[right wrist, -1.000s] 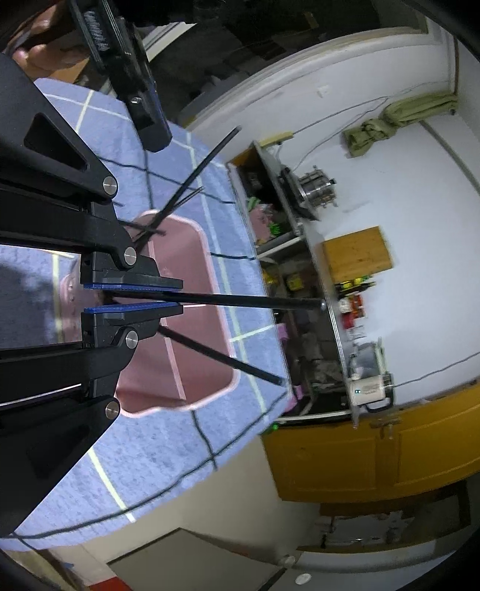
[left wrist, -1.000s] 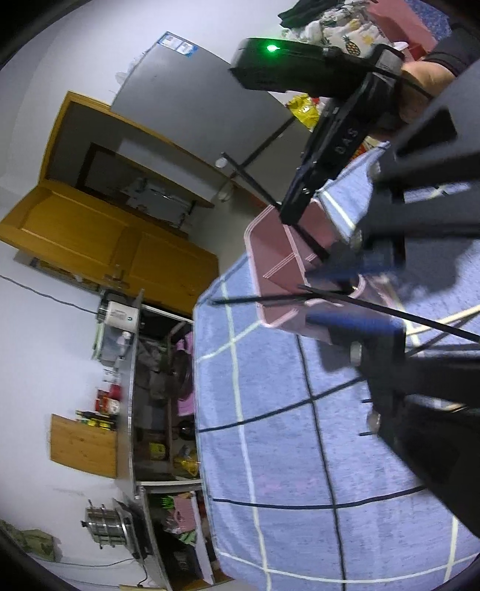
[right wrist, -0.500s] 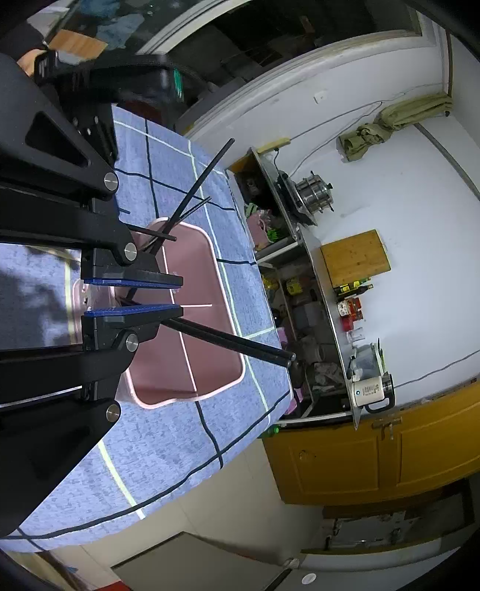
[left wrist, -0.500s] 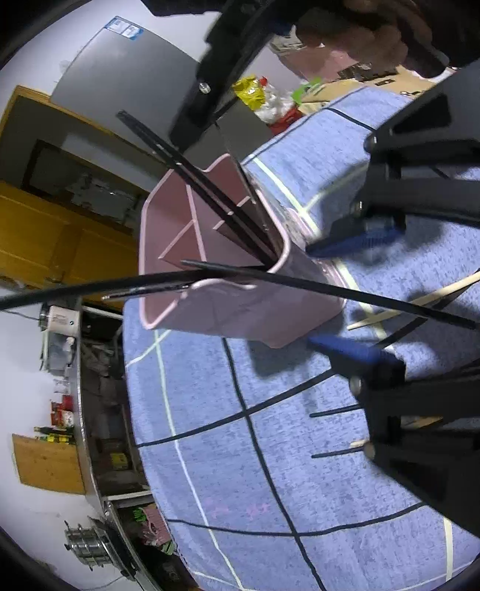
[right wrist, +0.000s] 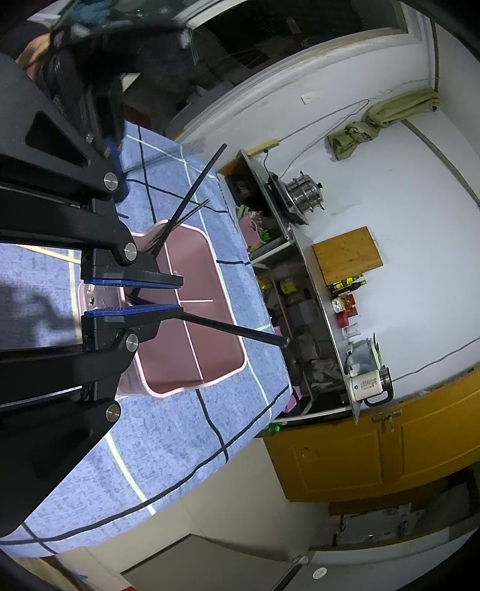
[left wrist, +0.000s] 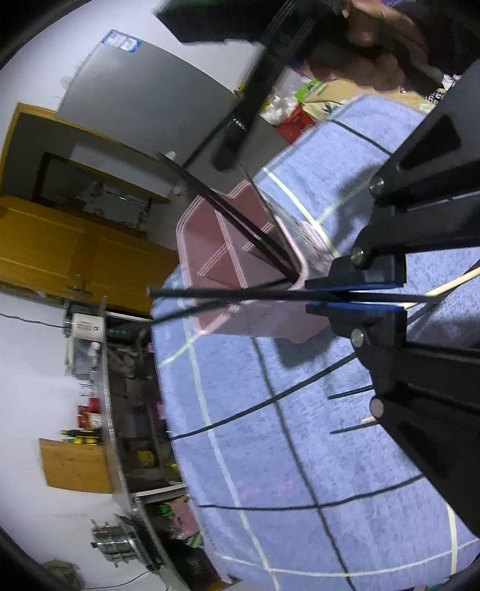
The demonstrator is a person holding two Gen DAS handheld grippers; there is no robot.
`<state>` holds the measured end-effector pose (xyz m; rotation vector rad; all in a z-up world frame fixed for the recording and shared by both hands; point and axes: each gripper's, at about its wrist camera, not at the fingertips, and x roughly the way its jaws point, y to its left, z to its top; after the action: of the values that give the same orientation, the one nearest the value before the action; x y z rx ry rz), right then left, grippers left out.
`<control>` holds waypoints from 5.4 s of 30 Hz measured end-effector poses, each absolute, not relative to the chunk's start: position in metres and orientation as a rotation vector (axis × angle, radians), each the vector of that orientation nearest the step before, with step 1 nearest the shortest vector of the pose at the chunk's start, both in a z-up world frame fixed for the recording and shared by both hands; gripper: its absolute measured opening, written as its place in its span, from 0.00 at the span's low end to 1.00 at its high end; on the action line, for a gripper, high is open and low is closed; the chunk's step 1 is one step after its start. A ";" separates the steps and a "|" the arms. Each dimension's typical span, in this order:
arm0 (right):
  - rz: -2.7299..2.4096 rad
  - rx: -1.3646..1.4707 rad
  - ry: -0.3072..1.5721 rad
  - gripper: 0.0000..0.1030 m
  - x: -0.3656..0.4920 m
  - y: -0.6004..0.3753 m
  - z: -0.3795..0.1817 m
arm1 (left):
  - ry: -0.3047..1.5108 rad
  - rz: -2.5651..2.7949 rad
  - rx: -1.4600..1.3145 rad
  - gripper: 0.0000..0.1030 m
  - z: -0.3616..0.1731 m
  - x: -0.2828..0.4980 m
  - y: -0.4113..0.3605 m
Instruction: Organize utensils
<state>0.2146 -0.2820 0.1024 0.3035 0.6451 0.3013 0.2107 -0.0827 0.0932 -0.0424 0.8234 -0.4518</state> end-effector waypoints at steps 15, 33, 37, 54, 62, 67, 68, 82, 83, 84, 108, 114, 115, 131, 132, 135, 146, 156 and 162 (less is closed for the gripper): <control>0.267 0.354 0.644 0.08 0.209 -0.300 0.103 | 0.628 -0.500 -0.131 0.05 0.209 0.226 -0.070; 0.276 0.362 0.656 0.08 0.207 -0.302 0.097 | 0.661 -0.432 -0.138 0.05 0.149 0.263 -0.096; 0.279 0.361 0.659 0.08 0.206 -0.302 0.095 | 0.669 -0.423 -0.124 0.05 0.134 0.261 -0.100; 0.305 0.360 0.670 0.08 0.188 -0.297 0.086 | 0.712 -0.485 -0.166 0.39 0.113 0.233 -0.095; 0.330 0.349 0.673 0.09 0.174 -0.289 0.085 | 0.658 -0.484 -0.178 0.47 0.130 0.206 -0.077; 0.348 0.328 0.668 0.09 0.165 -0.280 0.084 | 0.618 -0.452 -0.183 0.48 0.133 0.182 -0.051; 0.354 0.325 0.668 0.09 0.163 -0.278 0.084 | 0.618 -0.445 -0.186 0.48 0.132 0.178 -0.047; 0.439 0.262 0.743 0.09 0.145 -0.233 0.060 | 0.751 -0.285 -0.206 0.48 0.054 0.150 0.005; 0.448 0.257 0.754 0.09 0.145 -0.228 0.056 | 0.766 -0.277 -0.207 0.47 0.046 0.150 0.006; 0.456 0.252 0.764 0.09 0.145 -0.223 0.052 | 0.781 -0.267 -0.208 0.46 0.039 0.149 0.007; 0.498 0.212 0.875 0.09 0.157 -0.185 0.012 | 0.893 -0.099 -0.114 0.35 -0.043 0.171 0.001; 0.502 0.208 0.877 0.09 0.155 -0.184 0.013 | 0.888 -0.067 -0.091 0.22 -0.045 0.172 0.001; 0.501 0.209 0.879 0.09 0.154 -0.184 0.013 | 0.886 -0.046 -0.059 0.17 -0.045 0.171 -0.001; 0.530 0.162 0.940 0.09 0.177 -0.141 -0.014 | 0.903 0.095 -0.166 0.07 -0.046 0.141 0.055; 0.527 0.157 0.944 0.10 0.179 -0.138 -0.016 | 0.906 0.090 -0.181 0.06 -0.047 0.141 0.058; 0.524 0.141 0.961 0.14 0.188 -0.128 -0.022 | 0.920 0.059 -0.201 0.06 -0.046 0.144 0.060; 0.474 0.111 0.996 0.15 0.206 -0.114 -0.038 | 0.948 -0.008 -0.187 0.09 -0.044 0.170 0.060; 0.444 0.080 0.998 0.15 0.224 -0.099 -0.039 | 0.969 -0.020 -0.099 0.13 -0.043 0.192 0.051; 0.421 0.021 1.004 0.10 0.229 -0.089 -0.039 | 0.971 0.000 -0.046 0.13 -0.042 0.196 0.045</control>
<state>0.2292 -0.0893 -0.0388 0.0214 1.0037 0.4208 0.1958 0.0446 -0.0421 -0.0455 0.9708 0.0005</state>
